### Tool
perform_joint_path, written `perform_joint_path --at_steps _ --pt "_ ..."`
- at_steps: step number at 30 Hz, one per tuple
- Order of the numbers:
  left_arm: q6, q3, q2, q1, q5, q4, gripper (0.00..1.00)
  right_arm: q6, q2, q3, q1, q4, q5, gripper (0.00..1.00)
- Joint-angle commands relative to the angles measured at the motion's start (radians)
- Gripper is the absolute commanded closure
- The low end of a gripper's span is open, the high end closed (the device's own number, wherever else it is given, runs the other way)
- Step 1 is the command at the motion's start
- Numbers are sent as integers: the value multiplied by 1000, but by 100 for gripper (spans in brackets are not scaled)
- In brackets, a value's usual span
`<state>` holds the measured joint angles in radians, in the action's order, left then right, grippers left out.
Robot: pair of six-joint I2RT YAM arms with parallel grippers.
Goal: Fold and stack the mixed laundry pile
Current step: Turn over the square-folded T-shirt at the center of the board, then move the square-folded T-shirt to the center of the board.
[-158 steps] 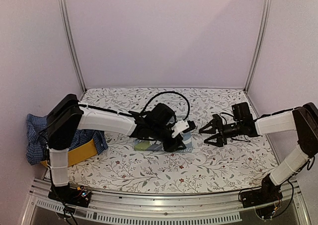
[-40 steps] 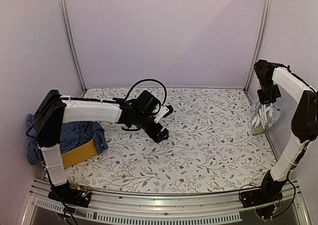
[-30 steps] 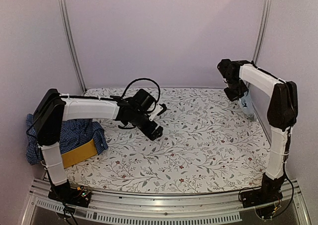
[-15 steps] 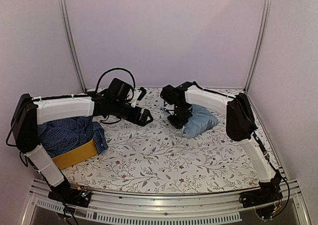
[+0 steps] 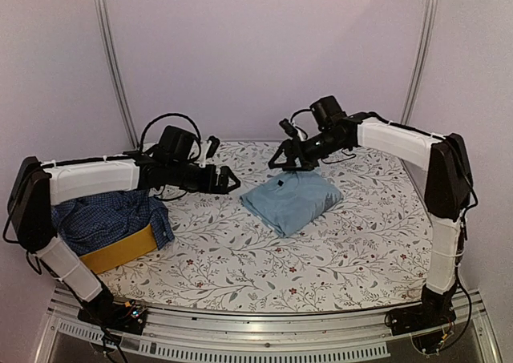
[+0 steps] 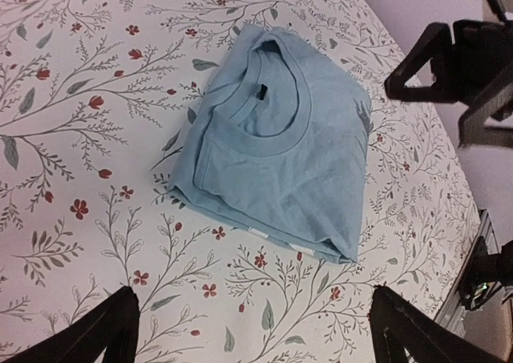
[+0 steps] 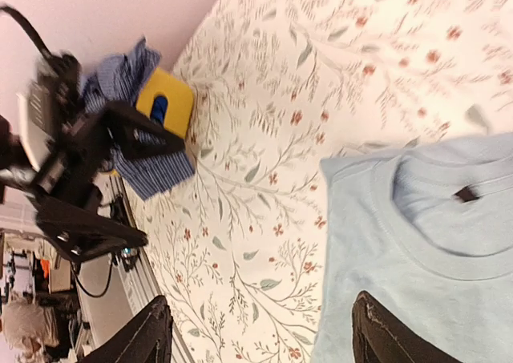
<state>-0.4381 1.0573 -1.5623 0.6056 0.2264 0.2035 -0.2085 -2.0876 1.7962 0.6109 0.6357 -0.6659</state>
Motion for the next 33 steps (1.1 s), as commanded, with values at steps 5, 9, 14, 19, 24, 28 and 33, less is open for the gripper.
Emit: perform_joint_path --at_steps 5,9,14,19,24,28,33 --pt "40 251 -251 94 177 -38 0 -67 48 -149 -246 -167 -36 32" --pt "63 416 -436 138 222 13 6 -36 -29 -182 -251 -163 -21 35" --pt "44 541 -622 140 243 81 15 -27 -73 -282 -250 -172 -18 38" --pt "37 534 -668 99 209 133 21 -25 -17 -478 -214 -194 -27 40" --pt "15 374 -568 4 253 62 25 -80 144 -667 -67 -258 -126 40" --pt "45 293 -470 -34 272 40 25 -146 293 -750 -42 -310 -165 39" --pt "57 282 -421 -50 279 56 31 -147 438 -755 -181 -273 -49 41"
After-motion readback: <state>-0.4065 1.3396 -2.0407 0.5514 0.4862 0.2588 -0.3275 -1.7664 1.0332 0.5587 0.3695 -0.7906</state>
